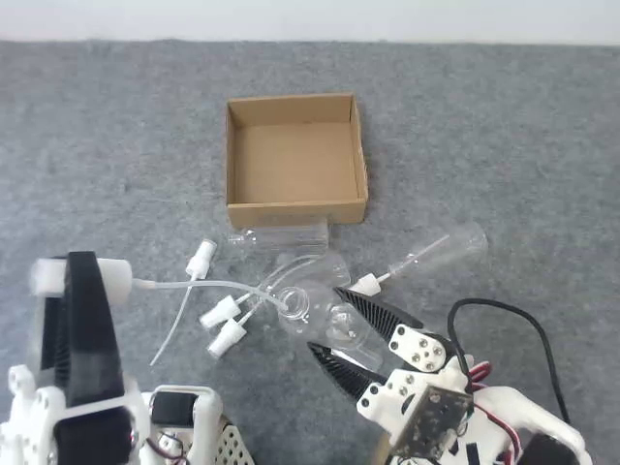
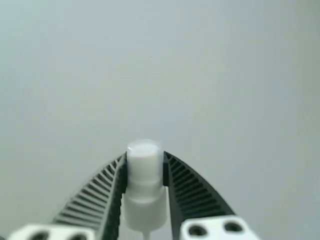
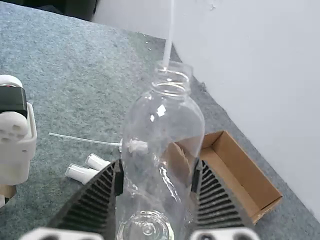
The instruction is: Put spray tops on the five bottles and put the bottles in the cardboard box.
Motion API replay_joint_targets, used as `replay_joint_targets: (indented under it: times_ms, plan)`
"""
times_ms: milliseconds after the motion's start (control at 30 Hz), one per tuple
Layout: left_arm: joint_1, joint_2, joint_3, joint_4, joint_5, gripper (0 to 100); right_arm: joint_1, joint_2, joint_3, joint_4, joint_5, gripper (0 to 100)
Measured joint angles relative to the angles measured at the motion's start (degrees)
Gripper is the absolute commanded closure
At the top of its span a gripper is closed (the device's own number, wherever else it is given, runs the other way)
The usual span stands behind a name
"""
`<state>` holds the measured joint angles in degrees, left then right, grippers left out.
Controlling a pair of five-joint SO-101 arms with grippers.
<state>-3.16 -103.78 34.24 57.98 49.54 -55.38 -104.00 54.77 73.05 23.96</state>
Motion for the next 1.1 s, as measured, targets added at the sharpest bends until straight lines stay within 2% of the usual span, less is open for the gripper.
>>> replay_joint_targets:
  times_ms: [667,933,1100]
  plan:
    - [0.1,0.0,3.8,0.4,-1.6,99,0.0,0.0,0.0,0.0,0.1,97.2]
    - [8.1,0.0,3.8,0.4,-2.6,99,0.0,0.0,3.7,0.0,0.2,97.2]
    - [9.8,0.0,7.3,-2.4,-3.3,99,0.0,0.0,3.7,0.0,0.2,97.2]
